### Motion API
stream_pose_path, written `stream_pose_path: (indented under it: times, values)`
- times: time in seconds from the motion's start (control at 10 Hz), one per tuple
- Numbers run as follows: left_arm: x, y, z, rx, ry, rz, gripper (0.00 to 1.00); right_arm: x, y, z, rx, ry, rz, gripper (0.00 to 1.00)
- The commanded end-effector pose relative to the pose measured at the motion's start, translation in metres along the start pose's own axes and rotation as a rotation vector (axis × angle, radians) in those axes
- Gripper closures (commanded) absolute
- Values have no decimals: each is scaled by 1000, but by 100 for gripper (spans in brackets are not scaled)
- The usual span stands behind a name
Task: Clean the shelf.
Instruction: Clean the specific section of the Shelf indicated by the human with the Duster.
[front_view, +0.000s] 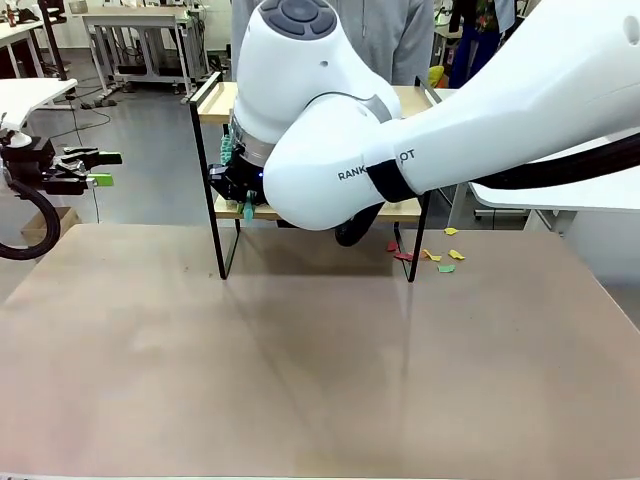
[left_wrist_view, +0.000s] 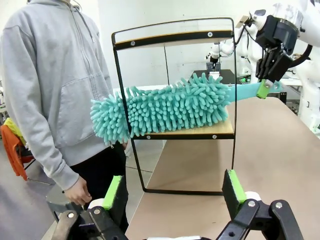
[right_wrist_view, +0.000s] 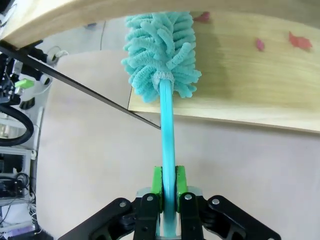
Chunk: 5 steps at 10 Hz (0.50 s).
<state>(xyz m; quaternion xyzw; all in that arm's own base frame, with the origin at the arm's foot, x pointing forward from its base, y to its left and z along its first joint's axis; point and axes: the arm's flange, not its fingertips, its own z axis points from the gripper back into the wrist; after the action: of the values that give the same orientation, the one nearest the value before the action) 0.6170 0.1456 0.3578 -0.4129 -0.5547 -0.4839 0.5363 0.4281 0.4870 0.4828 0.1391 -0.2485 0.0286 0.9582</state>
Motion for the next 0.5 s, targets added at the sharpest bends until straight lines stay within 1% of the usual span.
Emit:
stream_pose_path:
  times: [0.0,0.1,0.4]
  values:
    - [3,-1,0,-2,1,-4,0,5,6,-1,-14,23,-5,87]
    - [3,-1,0,-2,1,-4,0,0,0,0,0,0,0,87]
    - [3,-1,0,-2,1,-4,0,0,0,0,0,0,0,87]
